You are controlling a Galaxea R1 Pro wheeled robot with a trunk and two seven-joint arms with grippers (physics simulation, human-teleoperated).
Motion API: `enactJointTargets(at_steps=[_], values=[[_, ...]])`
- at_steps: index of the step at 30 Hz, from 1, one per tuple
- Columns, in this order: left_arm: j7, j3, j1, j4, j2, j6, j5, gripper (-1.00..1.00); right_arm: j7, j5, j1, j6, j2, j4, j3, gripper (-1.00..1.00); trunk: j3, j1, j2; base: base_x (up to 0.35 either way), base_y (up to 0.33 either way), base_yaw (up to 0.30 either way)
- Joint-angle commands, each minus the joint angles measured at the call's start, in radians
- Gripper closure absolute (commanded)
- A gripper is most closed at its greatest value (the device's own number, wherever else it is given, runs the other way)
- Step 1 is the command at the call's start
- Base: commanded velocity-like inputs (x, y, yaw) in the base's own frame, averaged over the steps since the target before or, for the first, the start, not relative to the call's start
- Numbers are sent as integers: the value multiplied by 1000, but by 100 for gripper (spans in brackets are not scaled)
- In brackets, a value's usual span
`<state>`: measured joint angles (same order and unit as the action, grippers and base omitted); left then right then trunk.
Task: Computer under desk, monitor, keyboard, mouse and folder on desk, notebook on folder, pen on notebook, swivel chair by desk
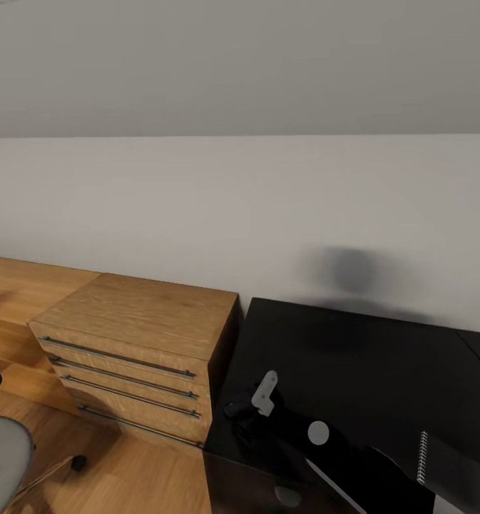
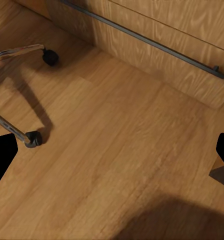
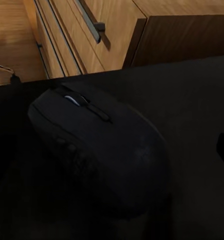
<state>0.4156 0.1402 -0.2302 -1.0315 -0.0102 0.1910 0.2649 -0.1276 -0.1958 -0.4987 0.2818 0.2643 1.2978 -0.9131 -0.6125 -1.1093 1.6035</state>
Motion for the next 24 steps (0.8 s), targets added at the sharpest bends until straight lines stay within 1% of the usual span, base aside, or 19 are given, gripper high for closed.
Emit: enactJointTargets(at_steps=[1, 7, 24], values=[[5, 4, 0, -1, -1, 5, 10, -100, 0, -7, -1, 5, 1, 1, -1, -100, -1, 0, 0, 15, 9, 0], [5, 4, 0, -1, -2, 5, 11, -100, 0, -7, -1, 5, 0, 0, -2, -100, -1, 0, 0, 120, 82, 0], [5, 4, 0, -1, -1, 5, 11, -100, 0, -8, 0, 5, -2, -2, -5, -100, -1, 0, 0, 4, 3, 0]])
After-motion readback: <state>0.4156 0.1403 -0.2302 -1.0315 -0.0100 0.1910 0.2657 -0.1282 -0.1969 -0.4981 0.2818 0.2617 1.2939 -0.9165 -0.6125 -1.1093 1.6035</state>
